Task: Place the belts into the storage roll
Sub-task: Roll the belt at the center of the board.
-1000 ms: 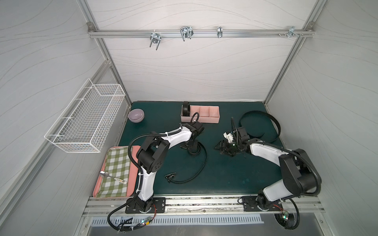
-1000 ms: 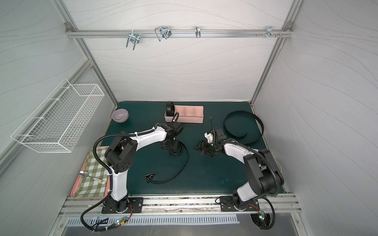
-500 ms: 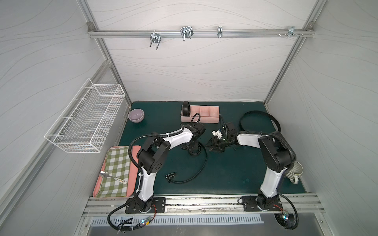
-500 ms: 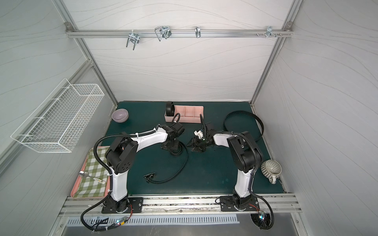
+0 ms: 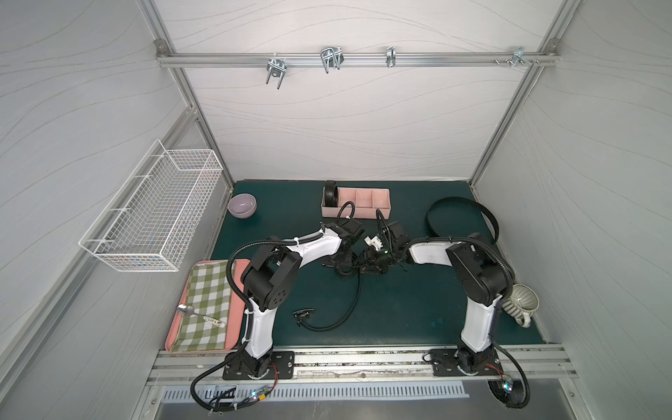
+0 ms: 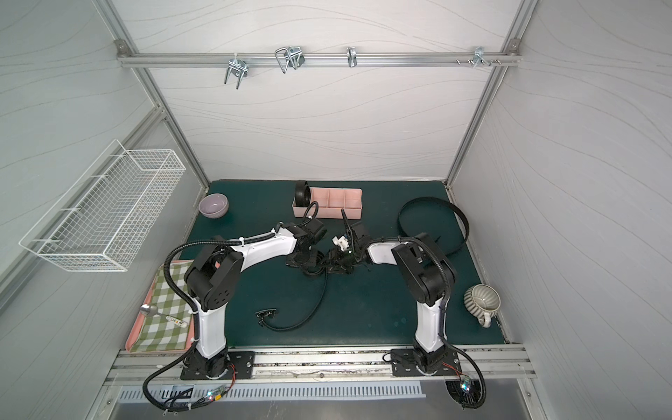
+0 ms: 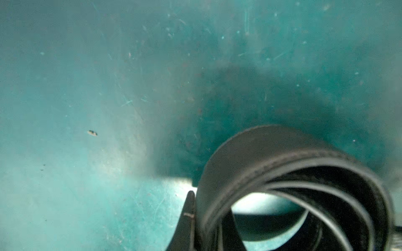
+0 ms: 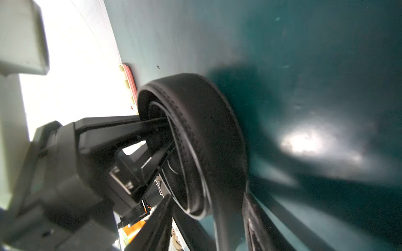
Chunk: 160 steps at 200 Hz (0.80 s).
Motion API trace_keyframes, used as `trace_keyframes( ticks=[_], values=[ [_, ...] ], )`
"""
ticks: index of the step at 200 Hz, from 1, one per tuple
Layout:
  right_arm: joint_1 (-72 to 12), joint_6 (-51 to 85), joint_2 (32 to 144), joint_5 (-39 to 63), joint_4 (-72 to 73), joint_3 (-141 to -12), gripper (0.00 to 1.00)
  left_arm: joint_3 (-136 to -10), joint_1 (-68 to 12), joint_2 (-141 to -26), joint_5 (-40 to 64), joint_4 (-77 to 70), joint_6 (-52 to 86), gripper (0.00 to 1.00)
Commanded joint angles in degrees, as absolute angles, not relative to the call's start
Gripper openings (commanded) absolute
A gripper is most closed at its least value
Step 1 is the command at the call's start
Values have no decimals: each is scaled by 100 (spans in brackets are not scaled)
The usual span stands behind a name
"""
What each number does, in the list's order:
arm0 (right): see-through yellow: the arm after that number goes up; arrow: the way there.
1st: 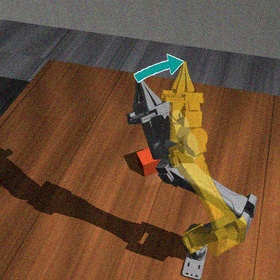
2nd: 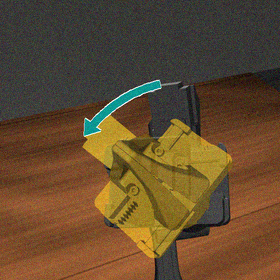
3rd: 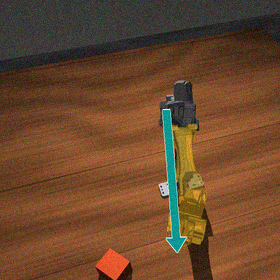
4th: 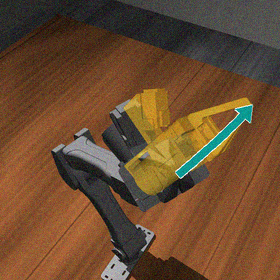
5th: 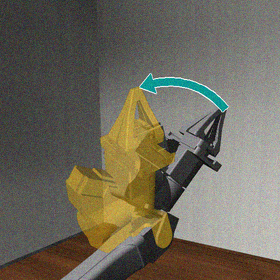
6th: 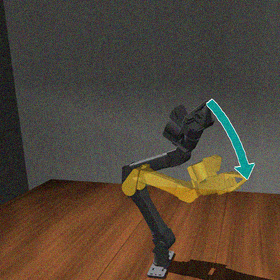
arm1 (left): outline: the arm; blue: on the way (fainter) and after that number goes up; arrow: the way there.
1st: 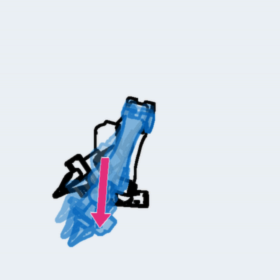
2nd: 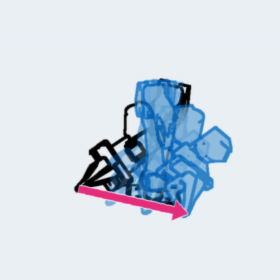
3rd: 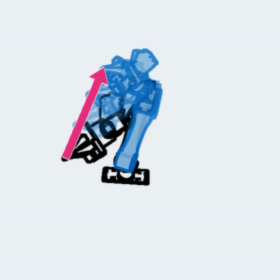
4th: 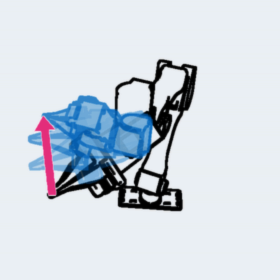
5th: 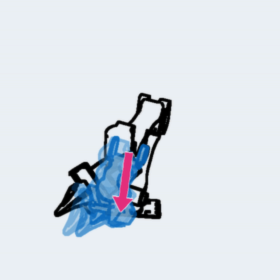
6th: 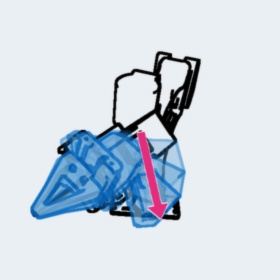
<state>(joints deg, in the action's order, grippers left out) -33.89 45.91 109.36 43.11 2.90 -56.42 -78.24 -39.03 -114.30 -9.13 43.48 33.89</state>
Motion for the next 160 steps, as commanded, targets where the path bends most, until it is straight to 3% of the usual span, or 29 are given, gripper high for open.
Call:
trace_keyframes(
  ticks=[1,45,160],
  values=[
    [-3529,4930,11013,4296,677,-5625,52,-7460,-4027,-12155,100,3266,3617,0],
    [-3703,5597,10998,4073,989,-5367,47,-7271,-4094,-12093,215,3209,3962,0],
    [-4358,7474,10966,3579,1884,-4777,51,-6821,-4315,-11947,244,3134,4324,0]
  ],
)
